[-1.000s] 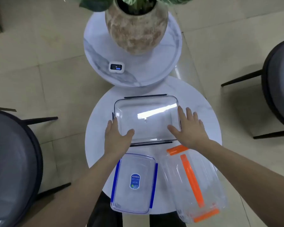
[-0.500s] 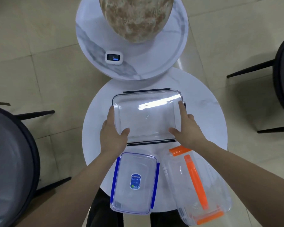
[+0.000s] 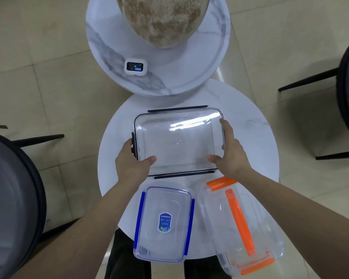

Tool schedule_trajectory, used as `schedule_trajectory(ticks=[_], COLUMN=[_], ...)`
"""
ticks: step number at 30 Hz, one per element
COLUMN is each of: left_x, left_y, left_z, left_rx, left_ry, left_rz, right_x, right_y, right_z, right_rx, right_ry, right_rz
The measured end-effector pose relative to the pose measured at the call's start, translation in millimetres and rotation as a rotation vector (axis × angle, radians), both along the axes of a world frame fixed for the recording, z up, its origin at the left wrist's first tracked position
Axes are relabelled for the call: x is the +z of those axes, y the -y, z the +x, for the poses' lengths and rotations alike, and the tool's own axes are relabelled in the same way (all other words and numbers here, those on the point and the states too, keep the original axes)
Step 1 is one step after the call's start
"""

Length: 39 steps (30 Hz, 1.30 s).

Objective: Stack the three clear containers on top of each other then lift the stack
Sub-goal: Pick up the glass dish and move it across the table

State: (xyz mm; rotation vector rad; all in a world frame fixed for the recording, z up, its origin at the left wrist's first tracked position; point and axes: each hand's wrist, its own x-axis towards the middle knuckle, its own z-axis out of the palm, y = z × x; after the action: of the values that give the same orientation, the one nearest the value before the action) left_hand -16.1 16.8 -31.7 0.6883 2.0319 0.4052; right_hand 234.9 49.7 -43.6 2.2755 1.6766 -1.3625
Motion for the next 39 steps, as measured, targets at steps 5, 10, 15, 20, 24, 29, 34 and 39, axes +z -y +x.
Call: schedule_trajectory(ticks=[5, 10, 15, 20, 24, 29, 34, 39], left_x=[1.8, 1.3, 2.0, 2.7, -0.1, -7.0, -22.2, -29.9], left_y=[0.6, -2.5, -21.6, -61.4, -95.6, -123.5, -138.9, -143.3], left_z=[2.0, 18.8, 49.9, 85.4, 109.1, 125.8, 137.4, 139.3], left_rx=[-0.016, -0.119, -0.285, -0.383, -0.459, -0.531, -0.477, -0.440], left_ry=[0.020, 0.018, 0.027, 0.039, 0.026, 0.015, 0.011, 0.014], left_rz=[0.027, 0.078, 0.145, 0.237, 0.299, 0.316, 0.315, 0.320], right_x=[-2.1, 2.2, 16.6, 26.1, 24.3, 18.9, 13.4, 9.5], right_y=[-1.4, -6.0, -9.7, -10.7, -5.8, 1.7, 2.8, -2.0], right_z=[7.6, 30.2, 74.0, 107.9, 124.1, 125.2, 113.8, 109.5], right_rx=[0.010, -0.049, -0.111, -0.271, -0.430, -0.579, -0.708, -0.762], right_ry=[0.002, -0.001, 0.001, 0.024, 0.019, 0.019, -0.025, -0.094], right_rz=[0.030, 0.006, 0.014, -0.012, -0.063, -0.093, -0.112, -0.142])
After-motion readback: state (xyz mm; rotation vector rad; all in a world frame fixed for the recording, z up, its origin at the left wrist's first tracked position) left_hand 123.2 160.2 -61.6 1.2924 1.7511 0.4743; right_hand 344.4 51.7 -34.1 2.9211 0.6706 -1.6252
